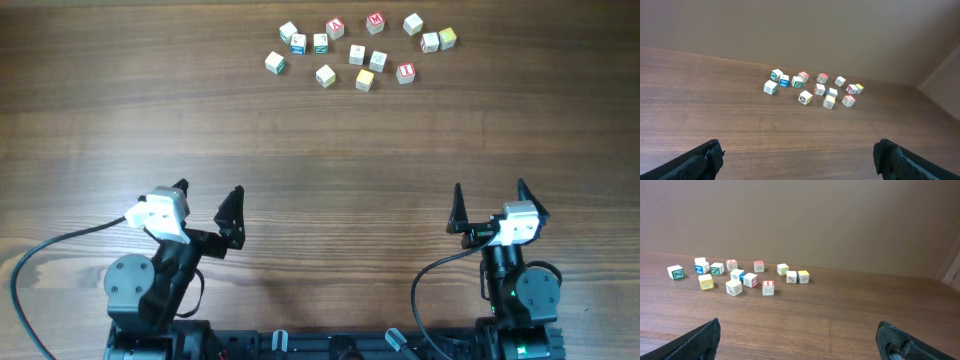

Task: Form a tower
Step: 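Reach the left gripper forward toward the block cluster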

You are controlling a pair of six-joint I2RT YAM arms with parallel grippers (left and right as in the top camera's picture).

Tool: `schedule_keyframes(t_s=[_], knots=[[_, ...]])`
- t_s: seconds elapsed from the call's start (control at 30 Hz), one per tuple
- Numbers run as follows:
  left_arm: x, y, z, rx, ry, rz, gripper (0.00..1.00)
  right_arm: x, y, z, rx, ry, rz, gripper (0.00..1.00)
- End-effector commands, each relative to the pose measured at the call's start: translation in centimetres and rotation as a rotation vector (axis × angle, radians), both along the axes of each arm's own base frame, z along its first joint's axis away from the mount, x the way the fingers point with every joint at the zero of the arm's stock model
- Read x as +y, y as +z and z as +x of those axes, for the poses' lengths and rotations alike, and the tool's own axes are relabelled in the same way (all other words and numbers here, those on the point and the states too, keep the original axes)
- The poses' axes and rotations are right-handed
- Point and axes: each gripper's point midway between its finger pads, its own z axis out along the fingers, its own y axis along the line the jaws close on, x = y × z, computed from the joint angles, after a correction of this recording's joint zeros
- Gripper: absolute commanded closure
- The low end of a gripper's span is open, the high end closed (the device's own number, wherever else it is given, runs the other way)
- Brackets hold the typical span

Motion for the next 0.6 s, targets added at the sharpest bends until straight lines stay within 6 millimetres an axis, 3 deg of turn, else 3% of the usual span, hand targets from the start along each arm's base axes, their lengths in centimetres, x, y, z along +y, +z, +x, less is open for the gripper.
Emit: schedule_keyframes(t_s=[0.0,0.1,0.4,0.57], knots=[[-0.1,3.8,0.3,-0.043,-0.005,-0.022,0.0,0.4,0.1,0.0,-0.004,0.019,-0.011,0.0],[-0.1,6.3,1.5,-0.03,-0.006,-0.023,0.0,0.4,0.1,0.0,-0.004,0.019,-0.011,0.0],[-0.3,13.0,7.6,0.149,-0.004,-0.018,0.0,0.4,0.1,0.0,-0.004,0.019,-0.011,0.0],[-0.3,14.0,8.9,0.31,-0.003,-0.012,0.0,0.4,0.0,0.0,-0.003,0.019,-0.012,0.0]])
